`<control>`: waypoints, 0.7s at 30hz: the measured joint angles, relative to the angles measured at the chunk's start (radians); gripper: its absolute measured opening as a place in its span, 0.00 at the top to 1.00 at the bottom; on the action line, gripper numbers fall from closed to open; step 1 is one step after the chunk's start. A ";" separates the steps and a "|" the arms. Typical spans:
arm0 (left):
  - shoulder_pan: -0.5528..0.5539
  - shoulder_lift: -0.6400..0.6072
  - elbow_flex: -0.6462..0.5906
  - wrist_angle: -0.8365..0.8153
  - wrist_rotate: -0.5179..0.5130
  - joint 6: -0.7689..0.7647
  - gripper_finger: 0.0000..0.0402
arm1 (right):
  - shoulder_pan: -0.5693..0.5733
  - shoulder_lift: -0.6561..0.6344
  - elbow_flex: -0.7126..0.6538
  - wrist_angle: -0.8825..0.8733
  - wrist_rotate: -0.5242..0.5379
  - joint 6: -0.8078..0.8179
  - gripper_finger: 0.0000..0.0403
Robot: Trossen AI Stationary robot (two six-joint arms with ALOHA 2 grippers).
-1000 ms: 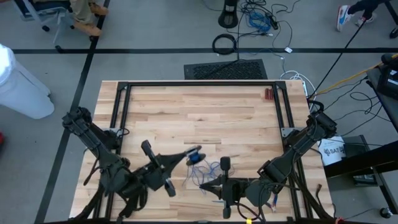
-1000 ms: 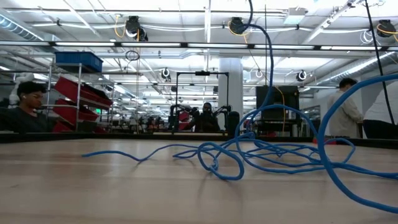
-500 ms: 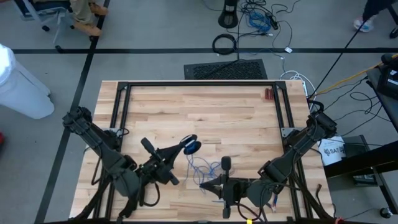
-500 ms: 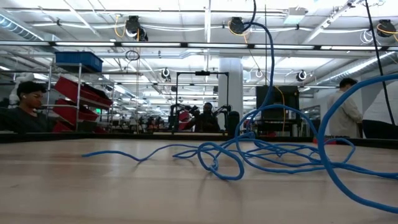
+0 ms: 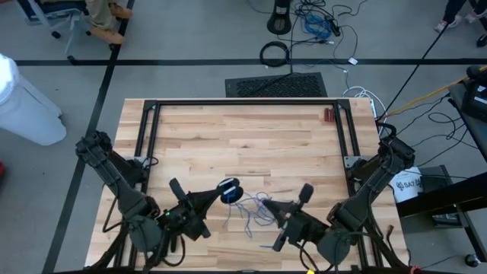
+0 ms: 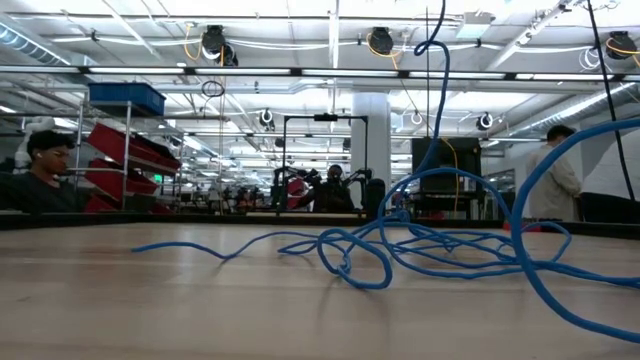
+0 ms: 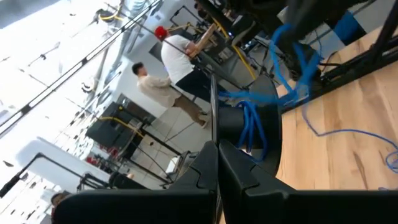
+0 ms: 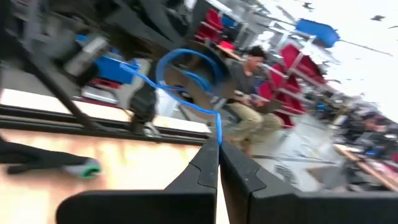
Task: Coil cords
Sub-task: Uncoil the blue wire from the black spool
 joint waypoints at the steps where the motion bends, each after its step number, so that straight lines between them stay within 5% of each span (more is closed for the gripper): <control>1: -0.006 0.000 0.000 0.000 0.000 0.012 1.00 | 0.004 -0.001 0.000 0.000 0.021 -0.011 1.00; 12: -0.057 0.000 0.000 0.007 0.005 0.044 1.00 | 0.030 -0.002 0.000 -0.003 0.181 -0.094 1.00; 21: -0.085 -0.002 0.025 0.013 0.154 0.040 1.00 | 0.016 -0.002 0.000 -0.124 0.192 -0.006 1.00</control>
